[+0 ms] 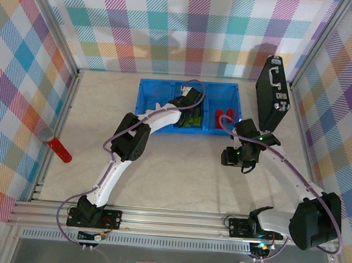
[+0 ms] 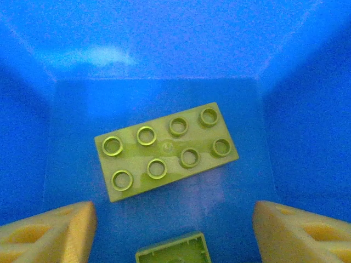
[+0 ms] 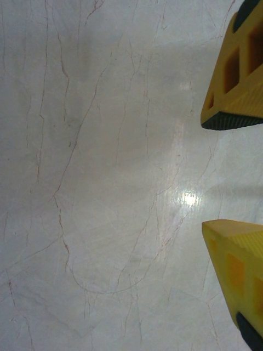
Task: Sort the legos into containers by color
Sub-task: Place the lego in the container.
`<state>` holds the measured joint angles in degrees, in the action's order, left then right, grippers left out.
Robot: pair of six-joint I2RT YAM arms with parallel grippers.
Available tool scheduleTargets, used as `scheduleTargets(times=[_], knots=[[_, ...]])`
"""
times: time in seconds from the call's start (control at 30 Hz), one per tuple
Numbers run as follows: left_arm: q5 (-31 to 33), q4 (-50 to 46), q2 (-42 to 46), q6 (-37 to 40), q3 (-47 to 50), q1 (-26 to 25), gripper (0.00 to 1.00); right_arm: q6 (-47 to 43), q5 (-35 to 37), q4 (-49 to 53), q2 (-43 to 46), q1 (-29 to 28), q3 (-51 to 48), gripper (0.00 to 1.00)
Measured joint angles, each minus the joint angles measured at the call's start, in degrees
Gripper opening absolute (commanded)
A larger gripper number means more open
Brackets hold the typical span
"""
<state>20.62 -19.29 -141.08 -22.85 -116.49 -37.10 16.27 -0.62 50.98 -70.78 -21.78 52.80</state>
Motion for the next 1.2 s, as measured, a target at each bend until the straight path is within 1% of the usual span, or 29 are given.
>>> scheduleTargets(times=[0.27,0.4,0.57,0.77,0.9,0.97,1.03,1.07,1.13,1.2], knots=[[-1.73,-0.46,1.86,0.85,0.02,0.0,0.74,0.0,0.26,0.02,0.02,0.0,0.0,0.49],[-2.89,-1.44,5.73,1.33,0.52,0.02,0.74,0.02,1.14,0.02,0.02,0.0,0.0,0.51],[-4.72,-1.53,12.48,1.55,4.02,0.0,0.74,0.11,3.32,0.09,0.11,0.0,0.0,0.54],[-5.09,-1.42,22.56,3.06,15.45,0.0,0.78,1.62,8.96,0.09,2.29,0.0,0.02,0.67],[-4.63,-1.57,29.75,4.74,24.28,0.0,0.83,2.93,13.49,-0.39,4.02,0.13,0.0,0.76],[-3.93,-1.49,33.9,5.57,28.85,0.0,0.85,3.43,15.45,-1.79,4.74,0.42,-0.72,0.83],[-2.91,-1.46,38.91,6.01,33.97,0.09,0.88,4.09,17.49,-3.43,5.53,0.72,-2.25,0.94],[-2.36,-1.4,41.72,6.21,36.7,0.17,0.93,4.31,18.49,-4.52,6.01,0.9,-3.34,0.99],[-1.31,-1.49,46.8,6.49,41.29,0.76,0.99,4.28,19.93,-6.62,6.88,1.29,-5.66,0.99],[-0.15,-1.42,51.78,7.04,45.68,1.4,1.0,4.28,21.14,-8.96,7.72,1.97,-8.02,0.99]])
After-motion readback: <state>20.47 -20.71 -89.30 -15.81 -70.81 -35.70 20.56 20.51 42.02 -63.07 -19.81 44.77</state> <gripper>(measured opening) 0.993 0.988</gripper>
